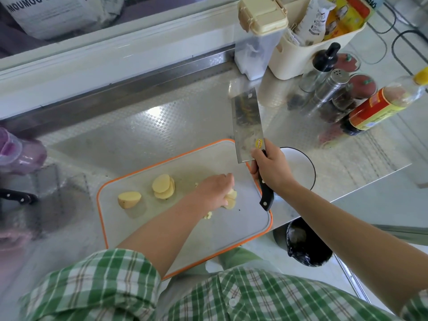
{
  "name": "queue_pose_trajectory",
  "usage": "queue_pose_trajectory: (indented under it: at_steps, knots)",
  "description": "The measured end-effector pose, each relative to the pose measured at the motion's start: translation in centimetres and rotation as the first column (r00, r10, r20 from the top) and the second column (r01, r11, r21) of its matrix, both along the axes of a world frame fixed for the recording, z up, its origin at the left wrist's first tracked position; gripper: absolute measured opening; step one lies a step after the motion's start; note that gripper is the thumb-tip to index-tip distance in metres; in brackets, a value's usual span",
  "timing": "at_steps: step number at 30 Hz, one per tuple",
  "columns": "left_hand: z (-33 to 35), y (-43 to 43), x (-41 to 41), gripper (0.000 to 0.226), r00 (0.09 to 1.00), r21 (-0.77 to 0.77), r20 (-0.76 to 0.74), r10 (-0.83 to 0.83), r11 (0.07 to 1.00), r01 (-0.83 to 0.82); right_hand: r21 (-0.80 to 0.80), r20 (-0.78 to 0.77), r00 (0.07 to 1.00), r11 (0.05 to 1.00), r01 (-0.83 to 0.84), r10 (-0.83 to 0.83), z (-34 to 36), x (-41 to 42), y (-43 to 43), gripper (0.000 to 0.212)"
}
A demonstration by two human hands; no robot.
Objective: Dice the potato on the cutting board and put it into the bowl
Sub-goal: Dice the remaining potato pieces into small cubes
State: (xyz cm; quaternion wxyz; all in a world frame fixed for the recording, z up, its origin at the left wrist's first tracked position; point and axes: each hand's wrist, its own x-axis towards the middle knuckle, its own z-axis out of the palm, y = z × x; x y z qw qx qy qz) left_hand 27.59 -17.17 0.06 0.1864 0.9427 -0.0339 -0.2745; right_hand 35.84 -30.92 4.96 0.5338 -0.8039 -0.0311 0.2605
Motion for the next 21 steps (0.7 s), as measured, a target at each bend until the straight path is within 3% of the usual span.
queue_pose_trajectory:
  at_steps: [12,21]
  knots:
    - [0.2,-0.7,-0.3,0.05,1.0,0.229,0.008,-0.012,0.973,0.01,-0.027,0.009,1.0,1.0,-0.002,0.002,0.4,-0.3,-1.2,0.011]
    - [0.5,-0.6,-0.5,0.047,0.999,0.136,0.042,0.016,0.99,-0.022,-0.028,-0.002,1.0,1.0,-0.008,0.008,0.6,-0.5,-1.6,0.012]
